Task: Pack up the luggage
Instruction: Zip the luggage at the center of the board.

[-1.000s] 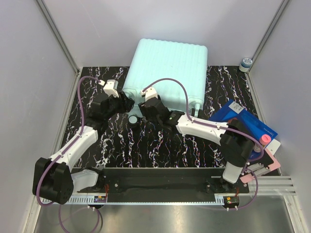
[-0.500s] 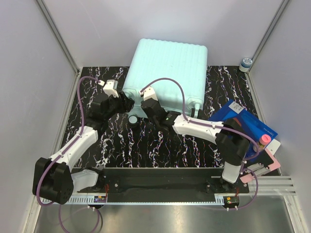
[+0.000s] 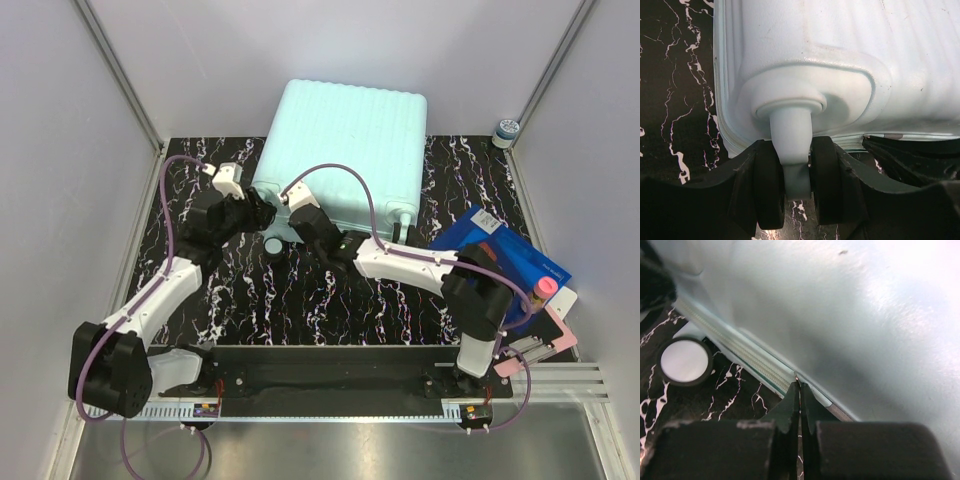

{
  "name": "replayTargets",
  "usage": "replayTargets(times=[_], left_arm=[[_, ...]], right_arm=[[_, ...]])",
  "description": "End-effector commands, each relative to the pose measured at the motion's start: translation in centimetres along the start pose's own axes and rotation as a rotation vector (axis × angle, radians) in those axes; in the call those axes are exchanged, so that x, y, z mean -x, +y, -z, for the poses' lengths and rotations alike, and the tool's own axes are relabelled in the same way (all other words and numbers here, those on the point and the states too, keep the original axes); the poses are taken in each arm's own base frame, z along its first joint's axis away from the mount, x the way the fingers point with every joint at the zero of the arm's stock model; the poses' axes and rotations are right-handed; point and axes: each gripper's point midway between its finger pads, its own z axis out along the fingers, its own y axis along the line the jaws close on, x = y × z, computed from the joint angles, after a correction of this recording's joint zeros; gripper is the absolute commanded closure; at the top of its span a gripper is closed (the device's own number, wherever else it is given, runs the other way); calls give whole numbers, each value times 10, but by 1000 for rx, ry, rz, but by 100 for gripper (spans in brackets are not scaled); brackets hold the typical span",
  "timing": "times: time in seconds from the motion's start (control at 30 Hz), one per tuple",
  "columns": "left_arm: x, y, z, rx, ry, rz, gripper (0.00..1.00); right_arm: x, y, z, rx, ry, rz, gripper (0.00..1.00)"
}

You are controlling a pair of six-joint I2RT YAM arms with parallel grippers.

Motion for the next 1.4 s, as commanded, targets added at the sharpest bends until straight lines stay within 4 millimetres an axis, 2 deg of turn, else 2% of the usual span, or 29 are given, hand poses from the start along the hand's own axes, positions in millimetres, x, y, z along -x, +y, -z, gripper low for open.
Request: replayTargets(times=[0.0,0.13,0.3,0.57,0.73,0.87,1.03,1.13,1.17,1.2,1.23,1.3,1.33,1.37], left_arm=[[19,-26,0,-155,7,32,100],[33,-4,-1,-124,-22,104,100],[39,9,2,-99,-42,127,100],[39,14,3,-87,-46,128,100],[39,20,2,-68,-50,135,100],[42,23,3,-57,-60,136,100],[43,24,4,-57,-62,134,100],[44,22,4,-69,-64,129,100],[43,19,5,-86,-60,127,100],[45,17,5,-99,-70,117,100],[45,16,5,-105,-72,115,100],[45,14,6,-116,-72,113,100],[45,13,6,-119,-70,112,100],[44,13,6,-121,-67,112,100]], right_arm=[[8,12,-7,158,-80,7,100],[-9,13,1,194,-50,46,100],[-21,-8,8,39,-20,17,100],[-51,-24,28,-165,-9,-40,100],[-60,-40,41,-230,-13,-58,100],[-59,-56,51,-289,-25,-64,100],[-70,-65,57,-318,-16,-66,100],[-74,-56,59,-246,-12,-78,100],[-68,-42,58,-151,-30,-94,100],[-70,-35,58,-109,-29,-90,97],[-68,-21,58,-23,-27,-95,95],[-60,-10,59,35,-40,-125,88],[-59,-1,59,83,-39,-139,77],[-58,5,58,106,-37,-153,70]])
